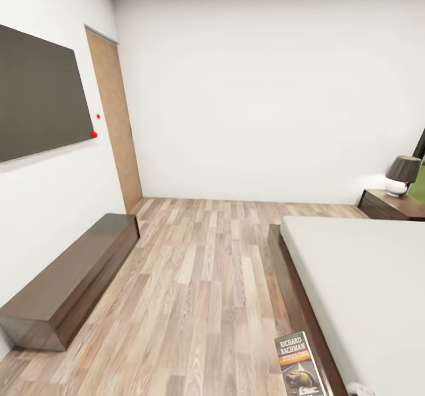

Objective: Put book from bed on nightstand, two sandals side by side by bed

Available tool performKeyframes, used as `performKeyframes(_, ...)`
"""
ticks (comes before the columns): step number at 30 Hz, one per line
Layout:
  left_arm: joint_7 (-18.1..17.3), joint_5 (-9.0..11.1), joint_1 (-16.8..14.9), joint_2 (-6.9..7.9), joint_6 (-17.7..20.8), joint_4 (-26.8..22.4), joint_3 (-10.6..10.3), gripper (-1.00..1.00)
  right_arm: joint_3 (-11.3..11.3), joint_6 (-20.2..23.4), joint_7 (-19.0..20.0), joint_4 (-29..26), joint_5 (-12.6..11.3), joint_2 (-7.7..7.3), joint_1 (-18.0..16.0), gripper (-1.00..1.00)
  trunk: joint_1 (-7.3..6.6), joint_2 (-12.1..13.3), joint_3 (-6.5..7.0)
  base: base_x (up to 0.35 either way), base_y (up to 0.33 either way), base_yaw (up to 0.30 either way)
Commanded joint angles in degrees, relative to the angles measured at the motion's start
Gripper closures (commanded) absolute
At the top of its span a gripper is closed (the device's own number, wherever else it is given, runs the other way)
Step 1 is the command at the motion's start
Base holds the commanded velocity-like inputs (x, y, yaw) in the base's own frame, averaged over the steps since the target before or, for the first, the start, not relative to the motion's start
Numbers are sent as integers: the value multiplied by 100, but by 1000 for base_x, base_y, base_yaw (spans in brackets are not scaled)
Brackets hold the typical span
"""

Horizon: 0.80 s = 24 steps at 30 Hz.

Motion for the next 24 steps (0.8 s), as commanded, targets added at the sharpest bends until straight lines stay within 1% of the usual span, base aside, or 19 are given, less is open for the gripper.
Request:
performKeyframes(1, -21, 58, -6, 2, -11, 8, -32, -100, -28, 13, 25, 11, -42, 31, -10, 100, 6, -11, -12, 330, 0, 0)
performKeyframes(4, -21, 58, -6, 1, -11, 8, -32, -100, -30, 13, 25, 13, -41, 78, -9, 100, 6, -11, -12, 330, 0, 0)
performKeyframes(24, -21, 58, -6, -1, -11, 8, -32, -100, -38, 20, 45, 8, -39, 88, -10, 100, 6, -11, -12, 330, 0, 0)
